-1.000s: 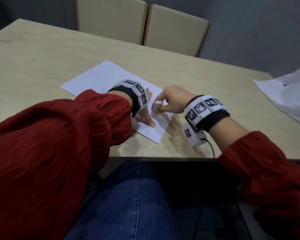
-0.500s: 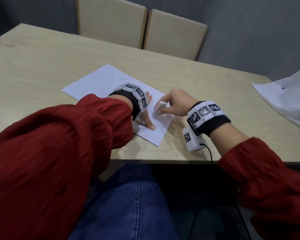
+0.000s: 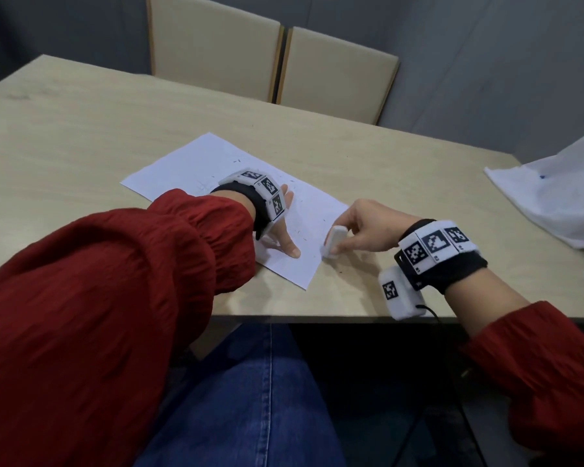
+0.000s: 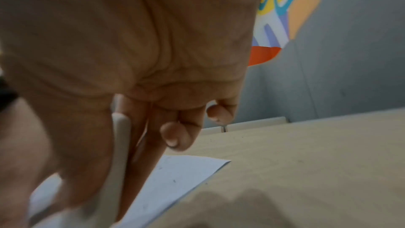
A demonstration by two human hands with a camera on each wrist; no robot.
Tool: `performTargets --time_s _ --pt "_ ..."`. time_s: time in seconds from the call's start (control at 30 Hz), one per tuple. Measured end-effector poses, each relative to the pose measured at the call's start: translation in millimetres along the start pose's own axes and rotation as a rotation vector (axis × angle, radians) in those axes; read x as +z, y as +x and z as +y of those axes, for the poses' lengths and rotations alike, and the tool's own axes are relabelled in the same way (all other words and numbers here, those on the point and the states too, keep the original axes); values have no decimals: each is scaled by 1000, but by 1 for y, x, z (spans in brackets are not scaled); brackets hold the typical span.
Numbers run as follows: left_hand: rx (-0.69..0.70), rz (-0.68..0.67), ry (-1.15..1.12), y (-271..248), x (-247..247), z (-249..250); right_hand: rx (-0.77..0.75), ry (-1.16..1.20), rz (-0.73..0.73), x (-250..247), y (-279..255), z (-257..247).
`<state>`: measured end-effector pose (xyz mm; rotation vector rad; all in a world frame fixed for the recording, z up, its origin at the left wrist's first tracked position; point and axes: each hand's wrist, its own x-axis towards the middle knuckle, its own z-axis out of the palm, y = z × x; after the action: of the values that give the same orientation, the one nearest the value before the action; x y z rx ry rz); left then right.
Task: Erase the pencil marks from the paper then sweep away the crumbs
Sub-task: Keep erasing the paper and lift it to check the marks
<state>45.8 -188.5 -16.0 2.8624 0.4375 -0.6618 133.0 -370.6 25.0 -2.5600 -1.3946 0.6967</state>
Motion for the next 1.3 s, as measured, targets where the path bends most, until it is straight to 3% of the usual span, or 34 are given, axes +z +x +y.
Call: performTargets --time_s 0.13,0.3,0.4,0.5,0.63,0.83,0.93,1.3 --pt "5 11 -8 8 6 -9 140 128 250 -17 35 10" --pt "23 34 -61 -1 -5 -11 349 190 179 -21 65 14" --pt "1 95 -129 -2 -18 -19 355 253 182 -18 71 13" --pt "-34 148 -124 0 -21 -29 345 170 188 -19 68 9" --pt "-118 273 -241 -4 -19 -35 308 110 277 -22 67 5" --pt "-185 513 -453 -25 -46 -55 184 195 776 -70 47 -14" --pt "-202 637 -545 -34 -54 -63 121 174 944 -105 34 -22" --pt "54 1212 -677 -90 -125 -38 -213 51 1186 -163 -12 -54"
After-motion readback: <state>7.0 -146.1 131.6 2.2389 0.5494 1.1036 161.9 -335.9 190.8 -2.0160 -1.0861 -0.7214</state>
